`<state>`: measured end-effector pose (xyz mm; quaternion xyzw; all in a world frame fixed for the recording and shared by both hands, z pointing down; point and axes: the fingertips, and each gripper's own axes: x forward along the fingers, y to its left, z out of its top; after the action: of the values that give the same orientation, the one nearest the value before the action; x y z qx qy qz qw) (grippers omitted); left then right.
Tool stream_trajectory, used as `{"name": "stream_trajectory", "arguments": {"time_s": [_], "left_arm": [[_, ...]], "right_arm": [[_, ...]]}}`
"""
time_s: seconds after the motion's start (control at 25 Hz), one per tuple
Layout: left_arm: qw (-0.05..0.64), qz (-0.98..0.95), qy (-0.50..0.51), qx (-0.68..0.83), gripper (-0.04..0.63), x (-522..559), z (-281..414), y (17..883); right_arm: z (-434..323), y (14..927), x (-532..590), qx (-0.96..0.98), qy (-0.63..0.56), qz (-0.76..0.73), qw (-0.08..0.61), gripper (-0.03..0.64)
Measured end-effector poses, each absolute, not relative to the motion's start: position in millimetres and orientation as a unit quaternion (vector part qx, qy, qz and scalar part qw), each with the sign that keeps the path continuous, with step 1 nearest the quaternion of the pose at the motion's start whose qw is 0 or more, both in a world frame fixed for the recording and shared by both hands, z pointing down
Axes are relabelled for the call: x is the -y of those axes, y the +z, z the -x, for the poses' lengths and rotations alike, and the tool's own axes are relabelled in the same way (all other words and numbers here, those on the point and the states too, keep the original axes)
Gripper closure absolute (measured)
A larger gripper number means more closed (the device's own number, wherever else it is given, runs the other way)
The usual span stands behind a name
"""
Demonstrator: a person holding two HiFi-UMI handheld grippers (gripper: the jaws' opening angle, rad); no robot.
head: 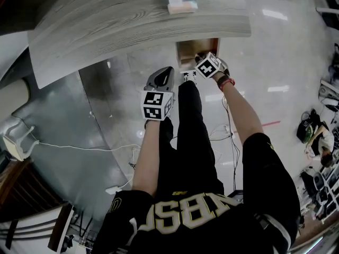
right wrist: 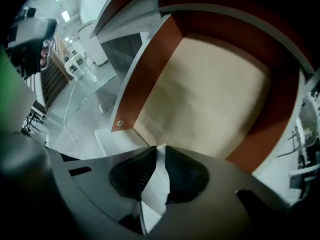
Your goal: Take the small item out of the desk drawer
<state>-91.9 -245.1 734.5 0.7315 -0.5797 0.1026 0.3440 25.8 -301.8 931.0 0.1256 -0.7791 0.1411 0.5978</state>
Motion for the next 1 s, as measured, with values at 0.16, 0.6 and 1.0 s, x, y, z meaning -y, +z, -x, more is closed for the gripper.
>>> {"name": "stream_trajectory", "arguments": {"time_s": [0.16,0.6,1.0], "left_arm": [[0.341,-0.731,0.098,0.582,0.581,243.7,96.2,728.2],[0.279,-0.720,0.122,0.624,0.581,239.6,120.5,691.3],[0.253,-0.721,0.102,0.638,0.581,226.6,128.7,636.8]], "right_arm": [[-29.5,908.1,305.9,0.784,0.176,-0.172,0.570,0.552],[-34.1,822.2,289.1,0.806,0.222,-0.267,0.479,0.551],[-40.8,739.8,275.2,0.820,0.234,-0.340,0.397,0.549]]}}
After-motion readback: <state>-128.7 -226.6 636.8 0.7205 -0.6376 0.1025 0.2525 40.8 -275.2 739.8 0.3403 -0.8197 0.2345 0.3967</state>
